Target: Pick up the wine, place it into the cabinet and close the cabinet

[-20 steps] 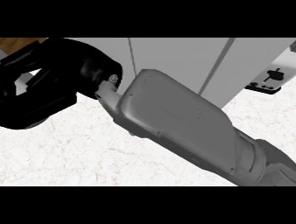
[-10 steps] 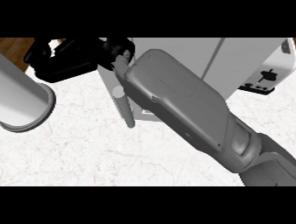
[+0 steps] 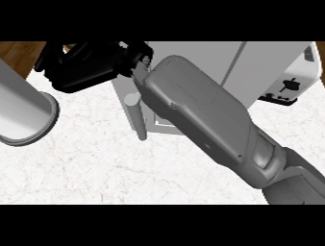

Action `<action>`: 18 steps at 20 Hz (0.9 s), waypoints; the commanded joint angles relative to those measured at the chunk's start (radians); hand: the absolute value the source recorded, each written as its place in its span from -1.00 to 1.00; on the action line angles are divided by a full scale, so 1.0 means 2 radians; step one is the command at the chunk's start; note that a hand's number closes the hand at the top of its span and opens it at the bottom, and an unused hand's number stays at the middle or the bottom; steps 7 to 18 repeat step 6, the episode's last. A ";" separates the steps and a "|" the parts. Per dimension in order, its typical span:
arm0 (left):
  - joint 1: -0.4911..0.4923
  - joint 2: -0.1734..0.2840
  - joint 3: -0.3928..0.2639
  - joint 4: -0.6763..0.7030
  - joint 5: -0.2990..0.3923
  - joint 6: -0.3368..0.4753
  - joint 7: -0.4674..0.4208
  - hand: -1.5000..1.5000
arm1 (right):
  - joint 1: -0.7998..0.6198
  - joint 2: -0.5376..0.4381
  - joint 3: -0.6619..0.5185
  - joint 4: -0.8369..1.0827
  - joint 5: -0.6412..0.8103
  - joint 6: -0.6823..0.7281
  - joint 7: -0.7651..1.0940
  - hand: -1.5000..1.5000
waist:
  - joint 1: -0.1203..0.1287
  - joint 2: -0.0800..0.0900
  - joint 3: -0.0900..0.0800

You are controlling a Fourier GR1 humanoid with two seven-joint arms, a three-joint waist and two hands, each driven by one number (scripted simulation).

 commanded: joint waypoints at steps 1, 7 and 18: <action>-0.005 0.001 -0.009 -0.009 0.006 0.010 0.014 -1.00 | 0.029 -0.083 -0.043 0.067 0.014 -0.032 -0.026 1.00 | -0.033 0.026 0.017; -0.013 -0.005 -0.030 -0.025 0.003 0.015 0.019 -1.00 | 0.023 -0.082 -0.038 0.077 0.005 -0.022 -0.036 1.00 | -0.032 0.028 0.016; -0.013 -0.005 -0.030 -0.025 0.003 0.015 0.019 -1.00 | 0.023 -0.082 -0.038 0.077 0.005 -0.022 -0.036 1.00 | -0.032 0.028 0.016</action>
